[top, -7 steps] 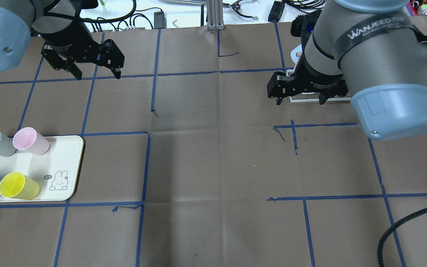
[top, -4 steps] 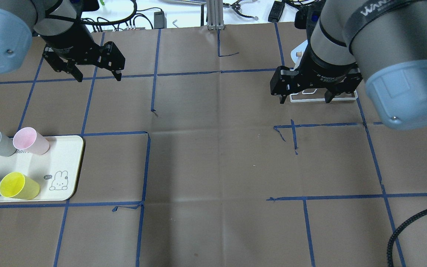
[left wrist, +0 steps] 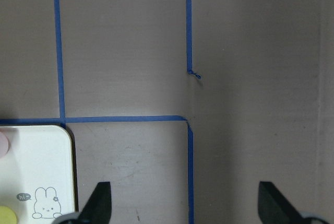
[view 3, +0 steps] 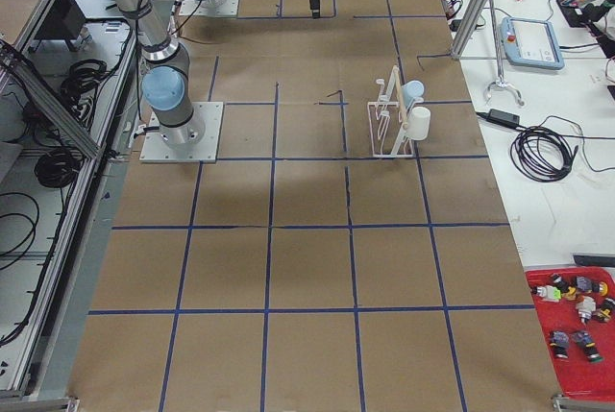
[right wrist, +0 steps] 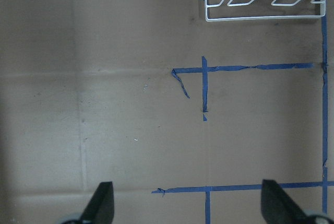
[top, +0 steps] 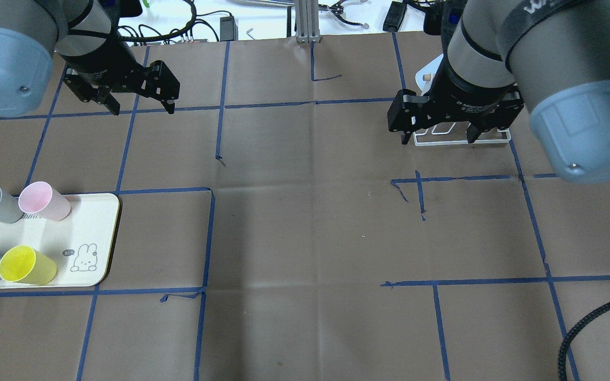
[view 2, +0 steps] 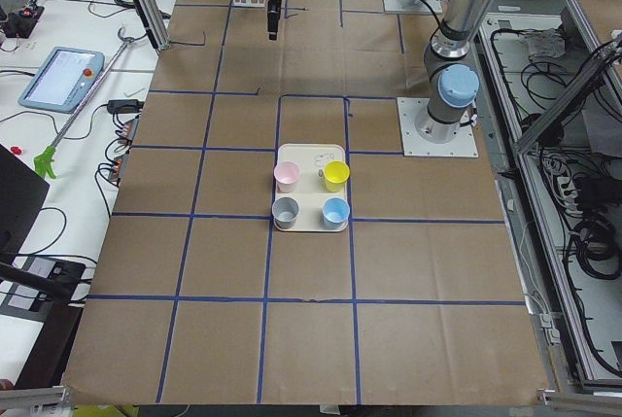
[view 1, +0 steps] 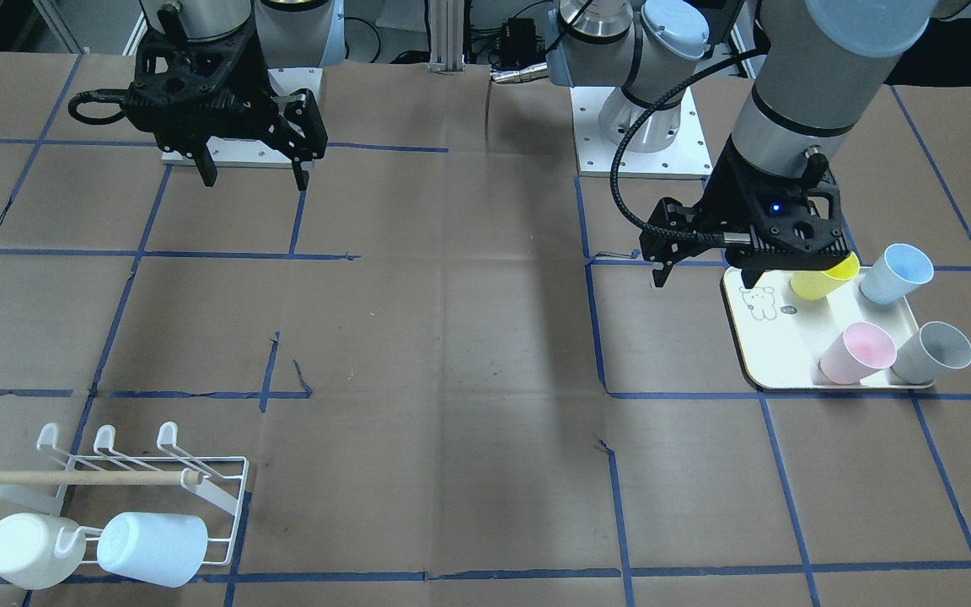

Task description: Transfer IKEA cup to right arm and place on rack

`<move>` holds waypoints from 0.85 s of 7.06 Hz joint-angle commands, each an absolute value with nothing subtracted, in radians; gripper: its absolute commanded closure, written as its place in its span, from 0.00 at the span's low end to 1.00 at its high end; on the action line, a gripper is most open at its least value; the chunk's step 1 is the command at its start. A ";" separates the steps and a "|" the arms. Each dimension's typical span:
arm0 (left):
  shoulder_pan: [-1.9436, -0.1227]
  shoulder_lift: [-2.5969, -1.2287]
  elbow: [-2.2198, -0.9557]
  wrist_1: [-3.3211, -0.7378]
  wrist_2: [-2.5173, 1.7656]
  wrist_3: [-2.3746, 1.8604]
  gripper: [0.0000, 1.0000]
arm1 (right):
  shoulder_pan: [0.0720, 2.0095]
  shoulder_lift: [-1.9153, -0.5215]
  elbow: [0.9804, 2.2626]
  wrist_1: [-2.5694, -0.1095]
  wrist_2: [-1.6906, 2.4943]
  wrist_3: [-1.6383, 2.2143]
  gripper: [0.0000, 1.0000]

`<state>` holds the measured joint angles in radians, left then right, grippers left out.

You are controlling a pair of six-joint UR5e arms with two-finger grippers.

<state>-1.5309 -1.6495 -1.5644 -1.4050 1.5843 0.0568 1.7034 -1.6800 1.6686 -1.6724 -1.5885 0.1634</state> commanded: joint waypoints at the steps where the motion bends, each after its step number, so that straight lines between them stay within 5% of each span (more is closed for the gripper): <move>1: -1.531 -1.651 -1.565 -1.402 1.583 0.058 0.00 | 1.701 -1.693 1.677 -1.666 -1.589 0.164 0.00; 6: -1.532 -1.655 -1.548 -1.473 1.575 0.049 0.00 | 1.697 -1.715 1.680 -1.663 -1.589 0.161 0.00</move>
<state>-1.5312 -1.6537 -1.5489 -1.4640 1.5768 0.0537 1.6926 -1.7115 1.6811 -1.6602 -1.5908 0.1613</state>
